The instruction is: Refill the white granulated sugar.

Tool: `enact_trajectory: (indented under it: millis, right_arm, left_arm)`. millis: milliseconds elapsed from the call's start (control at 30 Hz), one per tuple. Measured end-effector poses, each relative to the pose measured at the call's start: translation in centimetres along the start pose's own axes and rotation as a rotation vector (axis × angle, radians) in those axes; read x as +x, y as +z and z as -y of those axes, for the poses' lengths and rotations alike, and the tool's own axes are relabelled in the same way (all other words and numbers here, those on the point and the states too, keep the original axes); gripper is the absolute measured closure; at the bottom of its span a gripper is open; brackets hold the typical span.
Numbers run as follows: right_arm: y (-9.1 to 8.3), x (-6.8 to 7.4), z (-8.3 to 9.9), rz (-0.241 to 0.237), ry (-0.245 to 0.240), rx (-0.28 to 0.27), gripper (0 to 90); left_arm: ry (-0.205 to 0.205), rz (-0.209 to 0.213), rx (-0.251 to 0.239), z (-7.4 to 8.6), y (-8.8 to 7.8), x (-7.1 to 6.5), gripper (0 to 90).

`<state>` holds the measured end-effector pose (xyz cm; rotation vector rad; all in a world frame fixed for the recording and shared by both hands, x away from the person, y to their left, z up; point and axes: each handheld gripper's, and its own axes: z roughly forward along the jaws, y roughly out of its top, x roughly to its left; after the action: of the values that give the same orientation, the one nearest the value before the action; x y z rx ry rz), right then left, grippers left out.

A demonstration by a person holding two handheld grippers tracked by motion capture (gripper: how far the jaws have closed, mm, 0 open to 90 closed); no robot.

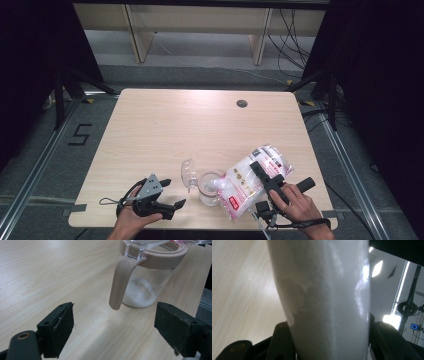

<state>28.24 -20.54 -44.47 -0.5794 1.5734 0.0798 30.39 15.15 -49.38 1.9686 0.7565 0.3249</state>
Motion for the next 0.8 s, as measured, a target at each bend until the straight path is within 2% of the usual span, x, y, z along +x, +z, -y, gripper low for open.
enact_trajectory:
  millis: [300, 367, 400, 433, 500, 600, 633, 800]
  right_arm:
    - [0.01, 0.00, 0.01, 0.001, 0.001, -0.001, 55.7]
    - [0.01, 0.01, 0.01, 0.001, 0.001, -0.001, 55.7]
    - [0.01, 0.01, 0.01, 0.001, 0.001, -0.001, 55.7]
    - [0.02, 0.01, 0.02, 0.001, 0.001, -0.002, 55.7]
    - [0.02, 0.01, 0.02, 0.002, 0.002, -0.002, 55.7]
    - [0.03, 0.01, 0.00, 0.000, 0.001, -0.002, 55.8]
    - [0.03, 0.00, 0.00, -0.001, 0.000, -0.002, 55.8]
    - [0.00, 0.02, -0.01, 0.001, 0.000, -0.001, 55.8]
  left_arm:
    - [0.009, 0.005, -0.002, -0.02, -0.04, 0.08, 15.6]
    - [0.000, 0.008, -0.008, 0.00, 0.04, 0.00, 15.6]
    - [-0.025, 0.006, -0.008, 0.05, 0.06, -0.15, 15.6]
    - [-0.024, 0.007, -0.008, 0.05, 0.06, -0.14, 15.6]
    - [0.008, 0.007, -0.002, -0.02, -0.02, 0.08, 15.6]
    - [0.004, 0.002, 0.000, 0.01, -0.01, 0.02, 15.6]
    - [-0.019, 0.007, -0.005, 0.07, 0.05, -0.10, 15.6]
    - [-0.023, 0.000, -0.004, 0.07, 0.08, -0.16, 15.6]
